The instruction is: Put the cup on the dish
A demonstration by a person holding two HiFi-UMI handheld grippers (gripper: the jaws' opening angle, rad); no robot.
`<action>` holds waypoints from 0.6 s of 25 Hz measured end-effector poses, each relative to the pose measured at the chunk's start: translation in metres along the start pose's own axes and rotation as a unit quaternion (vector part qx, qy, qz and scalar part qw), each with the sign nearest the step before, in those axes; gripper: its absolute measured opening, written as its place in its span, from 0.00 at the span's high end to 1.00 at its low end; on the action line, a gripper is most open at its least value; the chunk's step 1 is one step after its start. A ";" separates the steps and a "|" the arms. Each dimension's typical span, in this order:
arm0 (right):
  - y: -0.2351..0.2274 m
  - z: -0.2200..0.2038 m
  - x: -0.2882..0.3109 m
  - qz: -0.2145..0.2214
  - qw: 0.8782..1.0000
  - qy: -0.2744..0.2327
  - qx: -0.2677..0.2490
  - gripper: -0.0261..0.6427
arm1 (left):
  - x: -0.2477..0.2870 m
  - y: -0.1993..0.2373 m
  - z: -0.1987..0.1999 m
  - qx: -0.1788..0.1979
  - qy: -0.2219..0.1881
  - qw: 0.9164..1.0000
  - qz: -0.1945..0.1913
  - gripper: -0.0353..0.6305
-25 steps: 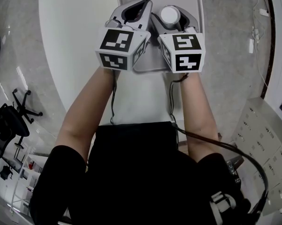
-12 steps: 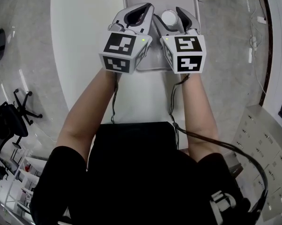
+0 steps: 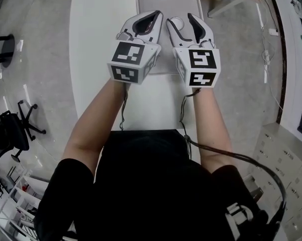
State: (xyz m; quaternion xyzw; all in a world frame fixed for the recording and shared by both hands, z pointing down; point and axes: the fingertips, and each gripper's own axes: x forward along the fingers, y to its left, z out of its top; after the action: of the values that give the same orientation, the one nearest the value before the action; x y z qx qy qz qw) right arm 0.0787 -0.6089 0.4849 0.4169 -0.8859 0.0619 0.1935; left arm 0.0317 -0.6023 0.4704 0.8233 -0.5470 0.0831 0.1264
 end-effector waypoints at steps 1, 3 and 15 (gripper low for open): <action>0.001 0.006 -0.008 -0.003 1.000 -0.009 -0.001 0.60 | -0.005 -0.004 0.005 0.002 -0.004 1.000 0.001 0.94; 0.004 0.018 -0.025 -0.014 1.000 -0.027 -0.002 0.71 | -0.019 -0.011 0.016 0.005 -0.010 1.000 0.003 0.94; 0.039 0.067 -0.123 -0.006 0.995 -0.100 0.001 0.89 | -0.100 -0.071 0.065 0.026 -0.052 0.998 0.006 0.94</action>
State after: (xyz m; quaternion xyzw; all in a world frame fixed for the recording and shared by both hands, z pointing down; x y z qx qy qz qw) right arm 0.1002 -0.5140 0.3774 0.4266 -0.8983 0.0195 0.1039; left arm 0.0577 -0.5074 0.3725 0.8263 -0.5554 0.0554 0.0756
